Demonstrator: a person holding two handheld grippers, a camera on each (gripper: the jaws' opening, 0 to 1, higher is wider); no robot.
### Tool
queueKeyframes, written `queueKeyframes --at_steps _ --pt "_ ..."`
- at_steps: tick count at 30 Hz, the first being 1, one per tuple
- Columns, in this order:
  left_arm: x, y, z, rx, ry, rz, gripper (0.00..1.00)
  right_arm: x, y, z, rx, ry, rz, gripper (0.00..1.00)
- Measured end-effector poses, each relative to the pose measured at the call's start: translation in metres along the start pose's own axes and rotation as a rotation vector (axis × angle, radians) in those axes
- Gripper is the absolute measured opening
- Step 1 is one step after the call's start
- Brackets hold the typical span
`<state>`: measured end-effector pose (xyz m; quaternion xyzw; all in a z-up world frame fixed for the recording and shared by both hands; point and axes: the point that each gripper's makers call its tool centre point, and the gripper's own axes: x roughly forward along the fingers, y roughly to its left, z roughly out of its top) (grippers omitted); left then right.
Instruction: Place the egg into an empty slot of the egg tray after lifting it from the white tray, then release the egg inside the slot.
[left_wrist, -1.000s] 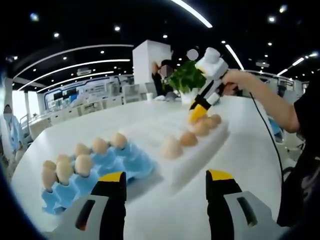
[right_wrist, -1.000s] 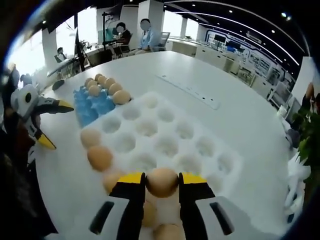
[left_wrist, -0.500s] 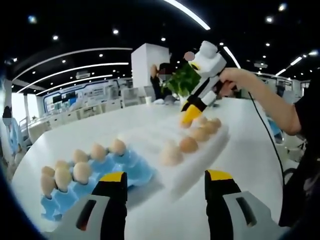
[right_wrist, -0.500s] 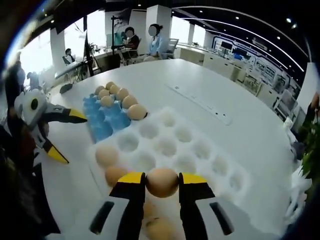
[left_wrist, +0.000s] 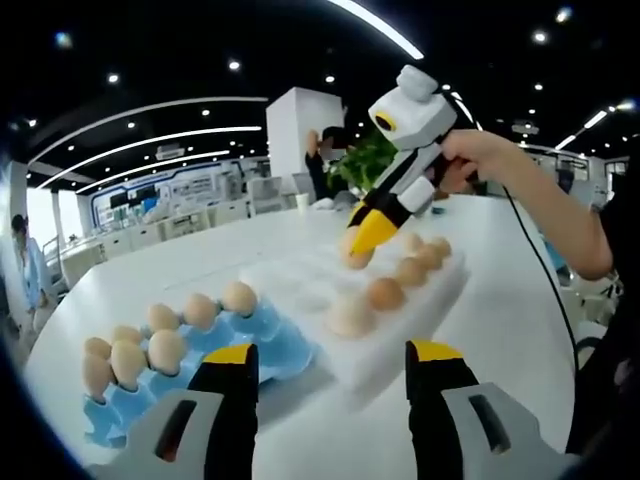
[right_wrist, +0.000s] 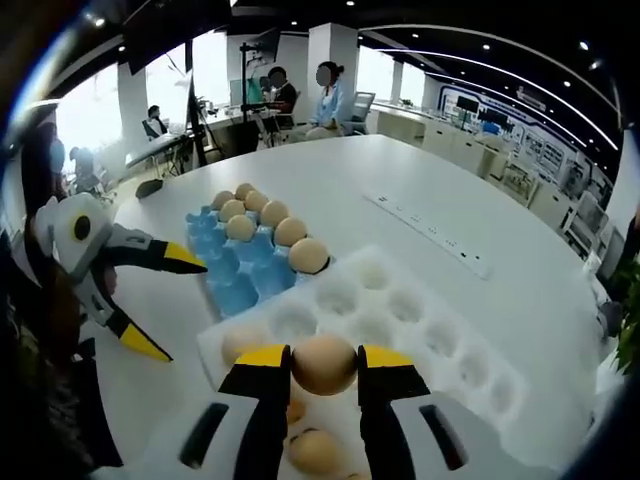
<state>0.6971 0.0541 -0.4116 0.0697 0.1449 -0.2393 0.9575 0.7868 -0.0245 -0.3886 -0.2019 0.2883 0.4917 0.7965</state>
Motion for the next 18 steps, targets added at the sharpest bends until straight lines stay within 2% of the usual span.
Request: queueKeyframes --at_steps 8,14,18 --pt "0.003 0.0 0.005 -0.007 -0.013 -0.005 0.58 0.009 0.023 0.004 -0.015 -0.006 0.031 0.28" --pt "0.009 0.0 0.023 0.013 -0.047 0.001 0.56 0.014 0.037 0.013 -0.029 -0.018 0.061 0.28" --pt "0.016 -0.003 0.031 0.042 -0.054 0.003 0.56 0.016 0.044 0.025 -0.019 -0.061 0.089 0.28"
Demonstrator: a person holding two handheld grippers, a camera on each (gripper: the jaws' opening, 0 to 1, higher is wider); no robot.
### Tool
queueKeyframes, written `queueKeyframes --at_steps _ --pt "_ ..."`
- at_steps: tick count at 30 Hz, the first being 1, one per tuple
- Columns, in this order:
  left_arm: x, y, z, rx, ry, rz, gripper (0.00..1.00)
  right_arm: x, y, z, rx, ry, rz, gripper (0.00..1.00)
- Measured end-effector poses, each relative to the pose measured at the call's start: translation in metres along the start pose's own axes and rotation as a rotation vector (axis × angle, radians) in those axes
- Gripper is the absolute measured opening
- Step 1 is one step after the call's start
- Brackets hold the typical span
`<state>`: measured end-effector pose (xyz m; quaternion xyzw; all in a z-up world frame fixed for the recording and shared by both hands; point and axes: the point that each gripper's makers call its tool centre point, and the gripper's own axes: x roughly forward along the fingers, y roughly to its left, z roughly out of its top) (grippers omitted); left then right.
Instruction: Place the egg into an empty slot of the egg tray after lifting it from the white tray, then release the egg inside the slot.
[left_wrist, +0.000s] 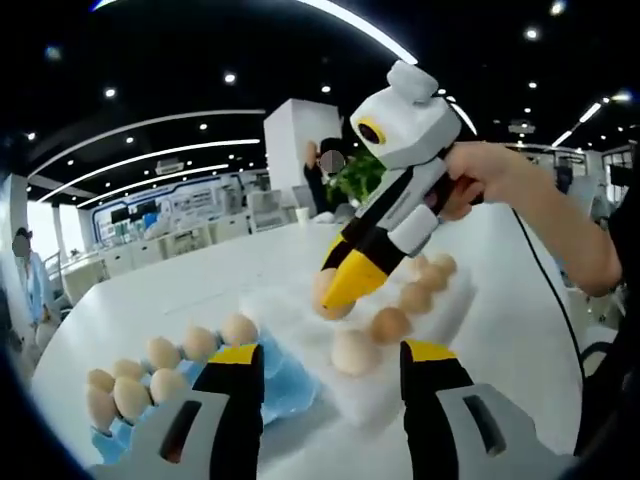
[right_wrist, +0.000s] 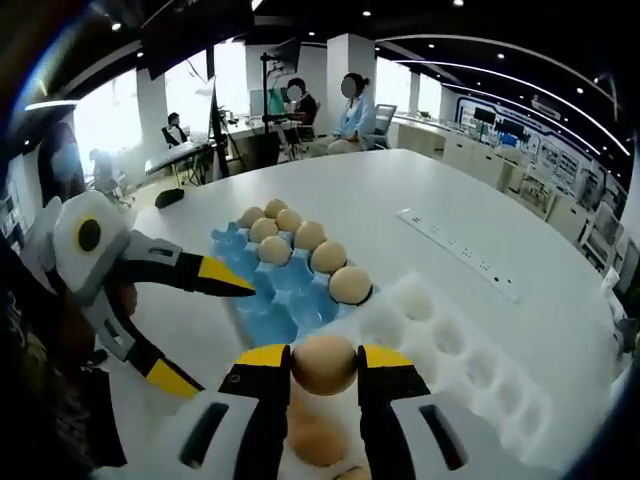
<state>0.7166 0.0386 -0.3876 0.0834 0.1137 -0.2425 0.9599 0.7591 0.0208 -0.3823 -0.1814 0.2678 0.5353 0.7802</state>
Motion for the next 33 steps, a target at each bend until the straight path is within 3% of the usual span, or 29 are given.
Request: queueKeyframes --at_steps 9,18,33 --pt "0.011 0.002 0.001 0.012 -0.002 0.026 0.54 0.007 0.019 0.009 -0.009 -0.021 0.051 0.28" --pt "0.011 0.009 0.006 0.04 -0.02 0.055 0.46 0.01 0.037 0.011 -0.01 -0.048 0.087 0.28" --pt "0.012 0.005 0.006 0.142 -0.015 0.069 0.31 0.015 0.045 0.004 -0.004 -0.038 0.131 0.28"
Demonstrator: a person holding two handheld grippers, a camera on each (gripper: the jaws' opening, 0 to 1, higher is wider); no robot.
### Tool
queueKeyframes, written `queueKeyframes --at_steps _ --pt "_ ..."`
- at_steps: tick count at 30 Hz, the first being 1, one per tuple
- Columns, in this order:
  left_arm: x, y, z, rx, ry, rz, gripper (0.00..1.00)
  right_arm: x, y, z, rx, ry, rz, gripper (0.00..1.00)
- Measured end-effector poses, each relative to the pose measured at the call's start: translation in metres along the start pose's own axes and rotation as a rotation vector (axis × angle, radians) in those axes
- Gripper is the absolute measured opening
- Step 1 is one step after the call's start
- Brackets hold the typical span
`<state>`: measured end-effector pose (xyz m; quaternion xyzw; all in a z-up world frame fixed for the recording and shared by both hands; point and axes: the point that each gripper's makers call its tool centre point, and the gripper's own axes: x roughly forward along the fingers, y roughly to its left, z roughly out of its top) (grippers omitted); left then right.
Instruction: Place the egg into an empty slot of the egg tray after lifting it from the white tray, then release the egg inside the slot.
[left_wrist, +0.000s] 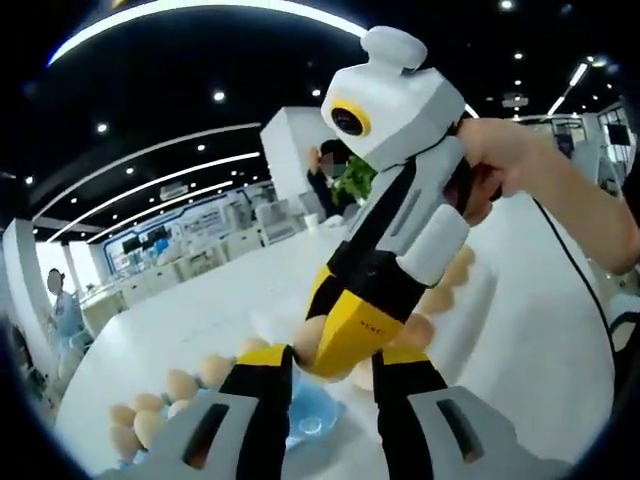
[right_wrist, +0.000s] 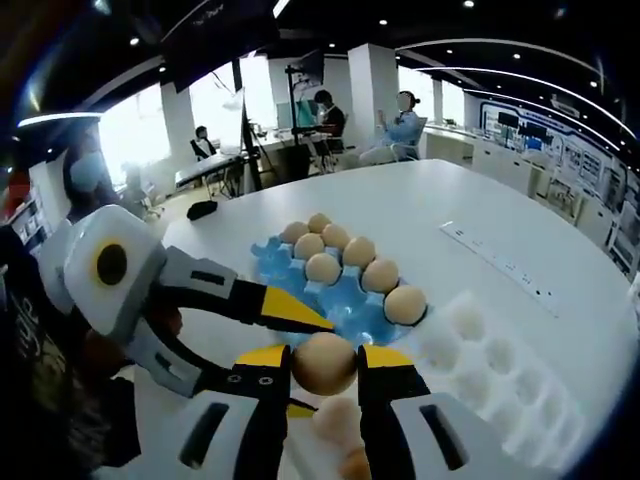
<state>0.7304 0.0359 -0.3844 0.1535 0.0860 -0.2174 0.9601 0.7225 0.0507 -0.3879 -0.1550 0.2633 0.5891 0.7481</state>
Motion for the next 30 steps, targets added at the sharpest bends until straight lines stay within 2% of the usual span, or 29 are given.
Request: queueKeyframes --at_steps 5,12,15,19,25,28,30 --pt "0.0 0.002 -0.003 0.039 0.012 0.013 0.27 0.0 0.0 -0.001 0.007 -0.001 0.008 0.28" --pt "0.0 0.0 -0.005 0.035 0.015 0.007 0.27 0.001 -0.003 -0.002 0.005 -0.004 0.016 0.28" --pt "0.0 -0.001 -0.006 0.021 0.012 0.003 0.27 0.001 -0.004 -0.002 0.013 -0.026 0.031 0.28" --pt "0.001 -0.001 -0.008 -0.003 0.014 -0.006 0.27 0.002 -0.004 0.002 -0.022 -0.07 0.056 0.28" --pt "0.002 -0.002 -0.012 -0.016 0.03 -0.013 0.24 0.003 -0.011 0.007 -0.015 -0.124 0.077 0.35" --pt "0.003 -0.002 -0.011 -0.02 0.022 -0.012 0.23 0.004 -0.015 0.007 0.001 -0.149 0.077 0.36" --pt "0.007 -0.003 -0.009 0.007 -0.005 -0.025 0.23 0.005 -0.02 0.007 0.006 -0.16 0.069 0.36"
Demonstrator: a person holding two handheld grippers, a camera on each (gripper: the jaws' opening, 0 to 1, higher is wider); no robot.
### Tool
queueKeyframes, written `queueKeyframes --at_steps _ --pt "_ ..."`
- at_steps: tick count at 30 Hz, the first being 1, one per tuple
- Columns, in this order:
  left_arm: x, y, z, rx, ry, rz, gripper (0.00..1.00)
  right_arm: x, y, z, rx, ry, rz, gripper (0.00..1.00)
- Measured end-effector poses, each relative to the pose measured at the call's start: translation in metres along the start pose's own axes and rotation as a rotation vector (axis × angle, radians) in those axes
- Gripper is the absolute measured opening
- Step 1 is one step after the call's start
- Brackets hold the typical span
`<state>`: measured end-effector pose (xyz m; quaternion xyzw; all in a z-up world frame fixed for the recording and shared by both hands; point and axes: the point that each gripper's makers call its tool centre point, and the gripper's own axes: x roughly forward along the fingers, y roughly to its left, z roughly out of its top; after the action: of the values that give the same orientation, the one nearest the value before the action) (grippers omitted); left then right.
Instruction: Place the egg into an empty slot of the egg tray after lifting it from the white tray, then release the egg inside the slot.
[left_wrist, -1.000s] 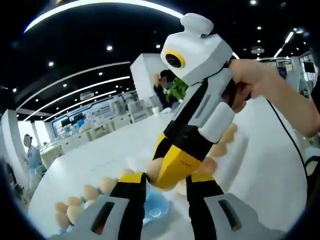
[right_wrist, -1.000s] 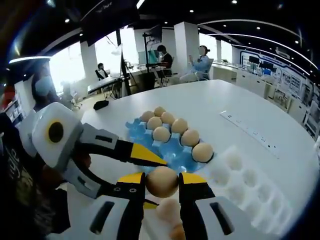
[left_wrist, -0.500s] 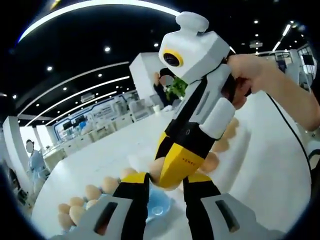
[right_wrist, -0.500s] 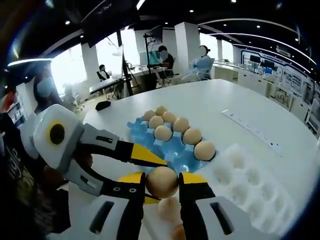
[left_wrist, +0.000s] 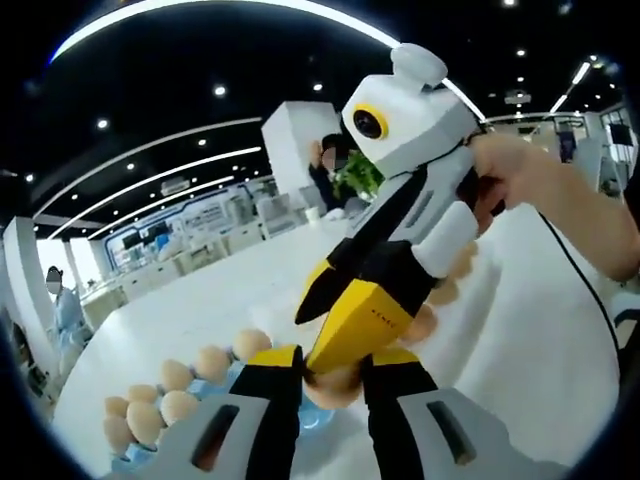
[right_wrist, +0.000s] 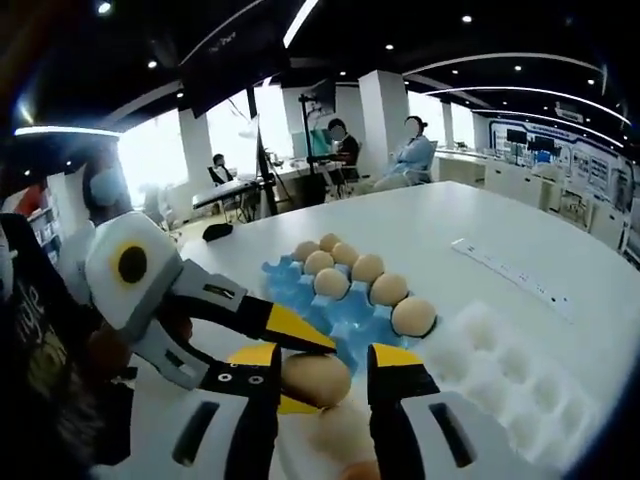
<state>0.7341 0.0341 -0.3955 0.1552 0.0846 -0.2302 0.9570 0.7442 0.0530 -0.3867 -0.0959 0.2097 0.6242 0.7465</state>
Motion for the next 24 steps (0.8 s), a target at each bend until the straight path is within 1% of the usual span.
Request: queueKeyframes --at_steps 3,6,11,13,20,22,24 --pt "0.0 0.006 -0.001 -0.026 0.023 0.008 0.23 -0.005 -0.004 0.003 0.009 -0.025 0.004 0.37" --pt "-0.001 0.004 -0.001 -0.038 0.025 0.0 0.23 -0.01 -0.008 0.004 0.008 -0.041 -0.012 0.37" --pt "0.001 0.003 -0.001 -0.033 0.03 -0.001 0.23 -0.013 -0.013 0.006 0.008 -0.051 -0.024 0.37" --pt "0.001 0.003 -0.002 -0.036 0.03 -0.002 0.23 -0.012 -0.008 0.005 0.004 -0.047 -0.017 0.37" --pt "0.002 0.003 -0.002 -0.042 0.029 -0.007 0.23 -0.009 -0.003 0.004 0.007 -0.04 -0.009 0.37" --pt "0.002 0.003 -0.002 -0.04 0.028 -0.009 0.23 -0.009 0.0 0.002 0.005 -0.028 0.002 0.37" --pt "0.002 0.003 -0.002 -0.04 0.028 -0.008 0.23 -0.007 0.005 -0.002 -0.005 0.004 0.016 0.37"
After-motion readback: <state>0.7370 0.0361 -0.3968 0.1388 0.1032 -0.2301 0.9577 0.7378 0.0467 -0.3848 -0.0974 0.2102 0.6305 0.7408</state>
